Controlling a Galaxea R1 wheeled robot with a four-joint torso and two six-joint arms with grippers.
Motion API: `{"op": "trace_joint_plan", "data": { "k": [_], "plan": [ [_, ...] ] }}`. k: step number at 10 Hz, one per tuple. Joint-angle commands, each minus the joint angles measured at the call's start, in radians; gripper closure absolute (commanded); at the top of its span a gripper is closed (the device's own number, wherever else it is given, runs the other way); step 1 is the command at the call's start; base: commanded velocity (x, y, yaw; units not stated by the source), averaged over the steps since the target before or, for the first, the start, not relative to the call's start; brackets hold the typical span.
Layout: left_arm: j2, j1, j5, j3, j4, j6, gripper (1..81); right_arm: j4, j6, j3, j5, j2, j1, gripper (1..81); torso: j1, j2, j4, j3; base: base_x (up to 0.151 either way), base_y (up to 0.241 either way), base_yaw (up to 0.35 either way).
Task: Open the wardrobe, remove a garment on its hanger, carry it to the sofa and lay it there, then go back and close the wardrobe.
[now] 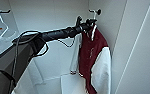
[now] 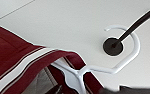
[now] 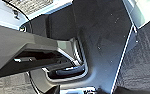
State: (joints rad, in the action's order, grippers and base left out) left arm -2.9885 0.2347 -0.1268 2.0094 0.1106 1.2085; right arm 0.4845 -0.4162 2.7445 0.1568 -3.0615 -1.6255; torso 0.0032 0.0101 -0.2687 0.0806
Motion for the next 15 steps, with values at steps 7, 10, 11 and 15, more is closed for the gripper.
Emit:
{"op": "trace_joint_plan", "data": {
  "k": [7, 10, 11, 15],
  "plan": [
    [-0.123, 0.174, -0.167, 0.118, 0.145, 0.003, 1.0, -0.015, -0.023, 0.003, -0.046, -0.001, 0.022, 1.0, 0.000, 0.000, 0.000, 0.000, 0.000, 0.000, 0.000],
    [-0.121, 0.139, -0.295, 0.111, 0.176, 0.006, 1.0, -0.038, -0.021, 0.003, -0.052, 0.004, 0.022, 1.0, 0.000, 0.000, 0.000, 0.000, 0.000, 0.000, 0.000],
    [-0.123, 0.125, -0.326, 0.111, 0.179, 0.008, 1.0, -0.040, -0.019, 0.000, -0.053, 0.001, 0.025, 1.0, 0.000, 0.000, 0.000, 0.000, 0.000, 0.000, 0.000],
    [-0.139, 0.113, -0.491, 0.198, 0.385, 0.215, 1.0, -0.046, -0.021, -0.002, -0.056, -0.006, 0.025, 1.0, 0.000, 0.000, 0.000, 0.000, 0.000, 0.000, 0.000]
  ]
}}
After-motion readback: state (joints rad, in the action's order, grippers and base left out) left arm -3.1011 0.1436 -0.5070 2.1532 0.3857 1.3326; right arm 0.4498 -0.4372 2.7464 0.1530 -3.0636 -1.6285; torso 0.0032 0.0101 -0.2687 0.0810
